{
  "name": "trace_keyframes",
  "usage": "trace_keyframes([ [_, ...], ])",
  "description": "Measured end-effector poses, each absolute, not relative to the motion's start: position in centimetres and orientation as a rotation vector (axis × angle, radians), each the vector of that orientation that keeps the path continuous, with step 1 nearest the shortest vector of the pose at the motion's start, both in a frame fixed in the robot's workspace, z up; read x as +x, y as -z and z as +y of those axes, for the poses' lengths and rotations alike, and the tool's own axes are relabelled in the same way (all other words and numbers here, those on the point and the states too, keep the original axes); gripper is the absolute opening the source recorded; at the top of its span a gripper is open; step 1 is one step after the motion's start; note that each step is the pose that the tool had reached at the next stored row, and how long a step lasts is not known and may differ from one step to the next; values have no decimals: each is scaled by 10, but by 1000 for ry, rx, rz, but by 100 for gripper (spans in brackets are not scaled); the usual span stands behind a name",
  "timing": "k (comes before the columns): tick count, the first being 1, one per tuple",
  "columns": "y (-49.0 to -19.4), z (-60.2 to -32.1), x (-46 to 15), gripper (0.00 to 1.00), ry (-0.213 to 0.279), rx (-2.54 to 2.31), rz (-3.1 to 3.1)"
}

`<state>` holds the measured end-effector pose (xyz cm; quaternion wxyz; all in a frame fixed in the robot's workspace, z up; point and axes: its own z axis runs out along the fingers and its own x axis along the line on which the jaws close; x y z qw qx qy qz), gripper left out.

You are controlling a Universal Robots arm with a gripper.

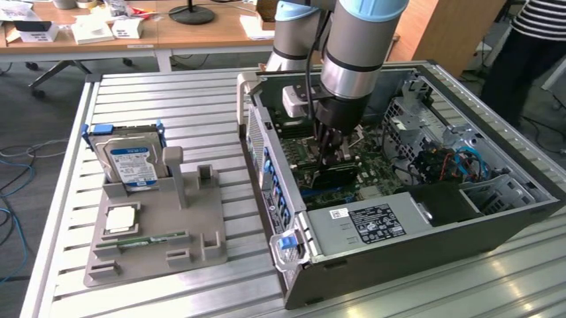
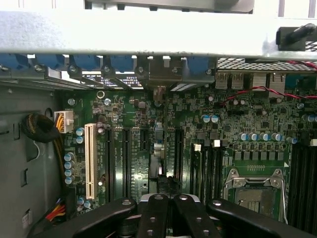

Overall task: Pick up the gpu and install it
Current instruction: 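Press down on the gpu until it lock into place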

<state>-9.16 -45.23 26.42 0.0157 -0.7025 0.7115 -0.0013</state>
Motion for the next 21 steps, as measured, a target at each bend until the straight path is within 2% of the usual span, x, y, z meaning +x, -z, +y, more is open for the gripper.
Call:
trace_keyframes([
  [21, -263, -453, -95, 11, 4, -2185, 2213],
])
